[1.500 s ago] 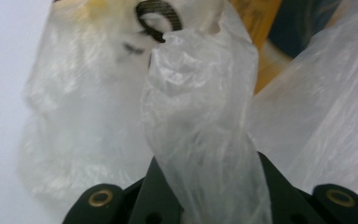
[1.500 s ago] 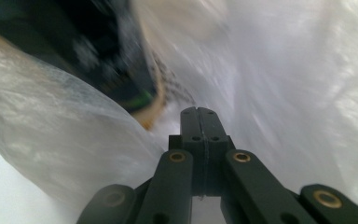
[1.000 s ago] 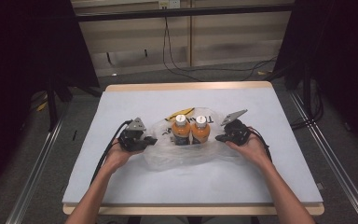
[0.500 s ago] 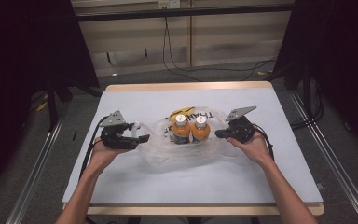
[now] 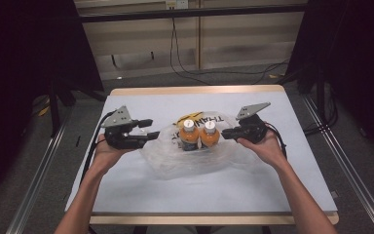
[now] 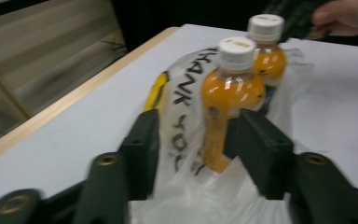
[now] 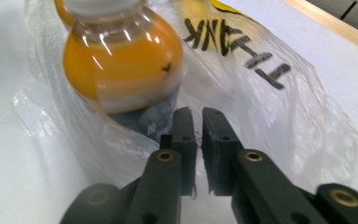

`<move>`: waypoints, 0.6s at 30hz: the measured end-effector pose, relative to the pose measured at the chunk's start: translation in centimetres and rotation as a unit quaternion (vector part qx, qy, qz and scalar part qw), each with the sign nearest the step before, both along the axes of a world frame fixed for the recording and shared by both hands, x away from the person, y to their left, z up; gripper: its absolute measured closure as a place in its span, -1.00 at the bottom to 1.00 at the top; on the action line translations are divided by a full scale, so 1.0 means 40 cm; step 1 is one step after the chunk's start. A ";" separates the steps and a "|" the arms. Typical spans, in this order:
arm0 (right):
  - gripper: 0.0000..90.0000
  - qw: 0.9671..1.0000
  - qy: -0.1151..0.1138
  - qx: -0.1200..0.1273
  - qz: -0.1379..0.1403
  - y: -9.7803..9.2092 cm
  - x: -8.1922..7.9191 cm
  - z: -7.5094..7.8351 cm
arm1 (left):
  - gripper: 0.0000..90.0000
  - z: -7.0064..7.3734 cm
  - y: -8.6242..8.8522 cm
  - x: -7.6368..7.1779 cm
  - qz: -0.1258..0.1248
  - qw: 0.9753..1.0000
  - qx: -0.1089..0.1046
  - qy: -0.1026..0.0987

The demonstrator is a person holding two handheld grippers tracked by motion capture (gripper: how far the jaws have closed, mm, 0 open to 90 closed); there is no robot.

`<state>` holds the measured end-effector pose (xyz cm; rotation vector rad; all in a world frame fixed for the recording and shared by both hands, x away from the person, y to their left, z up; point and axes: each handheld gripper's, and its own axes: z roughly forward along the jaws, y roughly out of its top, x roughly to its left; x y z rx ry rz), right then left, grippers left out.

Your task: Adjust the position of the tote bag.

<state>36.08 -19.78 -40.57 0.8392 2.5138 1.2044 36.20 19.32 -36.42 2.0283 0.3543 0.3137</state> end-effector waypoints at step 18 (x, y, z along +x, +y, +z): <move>1.00 0.994 0.081 -0.066 0.041 0.059 0.059 -0.067 | 1.00 -0.195 -0.181 0.068 -0.068 0.970 0.219 0.076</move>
